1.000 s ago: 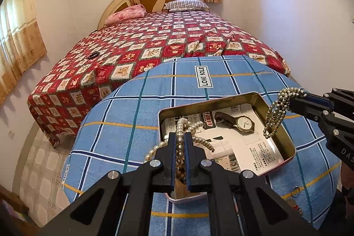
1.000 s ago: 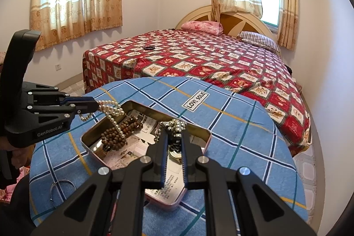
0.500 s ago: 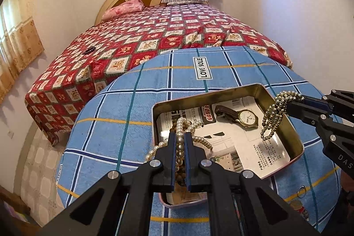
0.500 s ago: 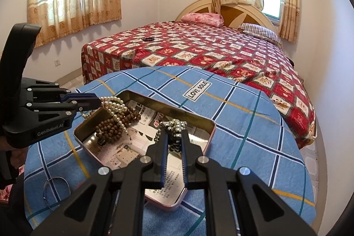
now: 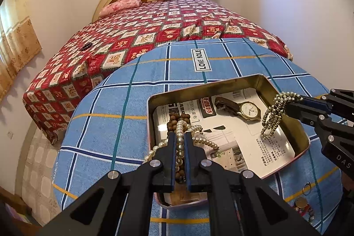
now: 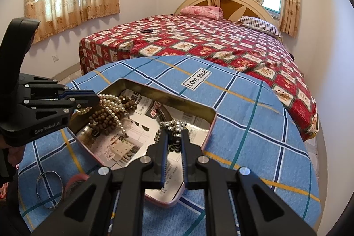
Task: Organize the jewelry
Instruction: 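Carry the pearl necklace and silver chain over the tin and lower them inside, then open both grippers to release the jewelry into the tin and withdraw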
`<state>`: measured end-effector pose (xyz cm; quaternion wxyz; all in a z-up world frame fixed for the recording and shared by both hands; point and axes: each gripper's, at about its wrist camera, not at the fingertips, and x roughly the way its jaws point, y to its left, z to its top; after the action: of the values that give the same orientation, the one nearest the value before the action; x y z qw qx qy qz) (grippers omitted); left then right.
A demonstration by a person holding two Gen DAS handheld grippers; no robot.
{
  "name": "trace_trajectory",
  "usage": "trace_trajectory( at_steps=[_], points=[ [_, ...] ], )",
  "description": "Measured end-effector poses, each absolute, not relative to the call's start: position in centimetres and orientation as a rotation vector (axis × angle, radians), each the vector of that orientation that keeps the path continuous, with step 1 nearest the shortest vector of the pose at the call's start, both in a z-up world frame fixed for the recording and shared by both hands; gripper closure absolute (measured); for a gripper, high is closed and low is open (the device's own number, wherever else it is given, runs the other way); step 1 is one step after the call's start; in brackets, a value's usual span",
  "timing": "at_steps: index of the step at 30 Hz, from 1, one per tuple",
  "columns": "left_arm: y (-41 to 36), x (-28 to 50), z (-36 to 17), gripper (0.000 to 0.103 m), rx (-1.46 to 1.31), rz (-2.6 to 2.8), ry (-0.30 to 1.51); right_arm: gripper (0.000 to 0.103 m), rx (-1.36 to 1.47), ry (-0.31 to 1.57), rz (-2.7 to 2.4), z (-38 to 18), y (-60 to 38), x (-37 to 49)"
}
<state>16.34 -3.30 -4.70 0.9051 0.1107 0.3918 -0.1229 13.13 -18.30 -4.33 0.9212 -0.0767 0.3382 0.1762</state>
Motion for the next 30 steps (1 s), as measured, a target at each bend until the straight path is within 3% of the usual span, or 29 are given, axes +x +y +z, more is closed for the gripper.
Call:
trace_trajectory(
  at_steps=[18,20,22,24,30],
  points=[
    [-3.6,16.0,-5.4,0.095,0.248,-0.254,0.818,0.089,-0.148,0.707,0.335,-5.2,-18.8,12.8],
    [-3.5,15.6,-5.1,0.086,0.243,-0.249,0.806,0.07,-0.137,0.706,0.341,-5.1,-19.0,12.5],
    [-3.2,15.0,-4.6,0.059,0.238,-0.239,0.792,0.065,-0.142,0.698,0.337,-4.9,-19.1,12.1],
    [-2.7,14.2,-4.2,0.045,0.24,-0.221,0.766,0.065,-0.149,0.696,0.333,-4.7,-19.2,11.6],
    [-1.2,12.0,-4.0,0.045,0.217,-0.196,0.773,0.064,-0.137,0.693,0.309,-4.4,-20.6,9.6]
  ],
)
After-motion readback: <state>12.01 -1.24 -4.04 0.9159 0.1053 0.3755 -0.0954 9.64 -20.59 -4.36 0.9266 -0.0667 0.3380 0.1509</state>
